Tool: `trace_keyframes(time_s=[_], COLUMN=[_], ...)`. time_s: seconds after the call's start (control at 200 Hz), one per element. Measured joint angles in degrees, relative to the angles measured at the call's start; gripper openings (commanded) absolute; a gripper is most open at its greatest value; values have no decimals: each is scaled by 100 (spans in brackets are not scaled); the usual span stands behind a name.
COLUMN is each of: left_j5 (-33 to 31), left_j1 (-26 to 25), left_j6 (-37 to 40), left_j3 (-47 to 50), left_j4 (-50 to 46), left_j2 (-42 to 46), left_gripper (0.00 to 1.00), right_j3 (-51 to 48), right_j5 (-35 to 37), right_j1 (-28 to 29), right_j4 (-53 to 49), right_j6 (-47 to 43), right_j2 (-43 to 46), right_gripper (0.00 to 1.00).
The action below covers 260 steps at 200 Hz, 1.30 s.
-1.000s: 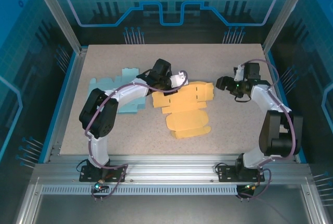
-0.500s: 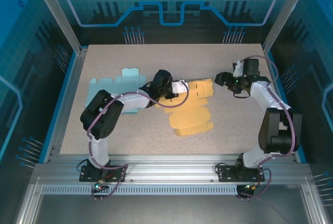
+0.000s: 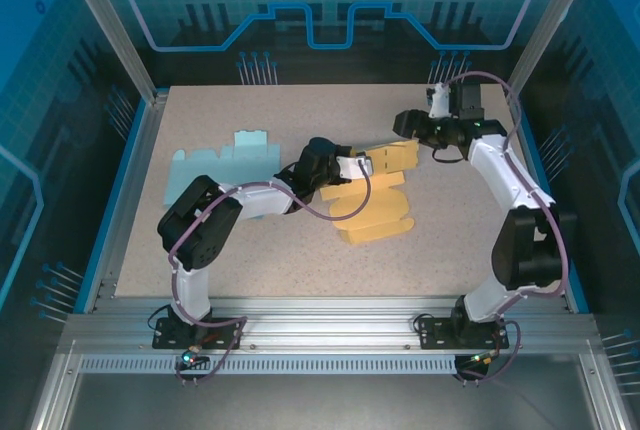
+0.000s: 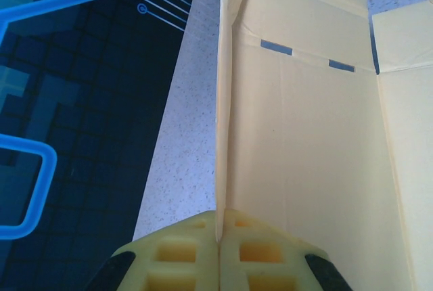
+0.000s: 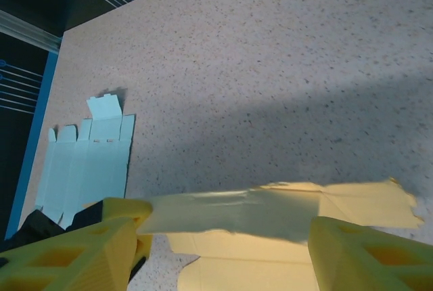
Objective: Fold the paper box
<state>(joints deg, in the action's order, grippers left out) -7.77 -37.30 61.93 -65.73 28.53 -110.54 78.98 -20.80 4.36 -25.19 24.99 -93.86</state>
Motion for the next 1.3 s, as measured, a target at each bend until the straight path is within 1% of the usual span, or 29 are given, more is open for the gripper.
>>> trace_keyframes(time_s=[0.24,0.5,0.575,0.66,0.76,0.815,0.955,1.141,1.301], left_j5=[-101,-195,-210,-238,-310,-376,-444,-444,-444], left_j1=[-7,-7,-7,-13,-44,-57,-70,-103,-114], left_j6=[151,297,304,323,446,518,730,1043,1220], left_j3=[4,26,28,28,35,39,120,225,350], left_j4=[116,243,295,369,476,538,772,831,874], left_j2=[0,-11,-11,-11,-35,-81,-210,-236,-262], left_gripper=[3,3,3,3,3,2,1,0,0], right_j3=[415,492,476,424,345,334,262,-44,-588], right_j5=[129,74,-7,-138,-249,-258,-212,-203,-201], right_j1=[385,439,457,481,501,498,496,496,380], right_j4=[-330,-428,-361,-197,-35,33,125,162,192], right_j6=[9,166,262,372,538,640,682,612,501], right_j2=[-678,-1032,-1032,-1032,-1047,-1086,-1150,-1069,-570], right_gripper=[67,64,60,51,38,35,37,52,57])
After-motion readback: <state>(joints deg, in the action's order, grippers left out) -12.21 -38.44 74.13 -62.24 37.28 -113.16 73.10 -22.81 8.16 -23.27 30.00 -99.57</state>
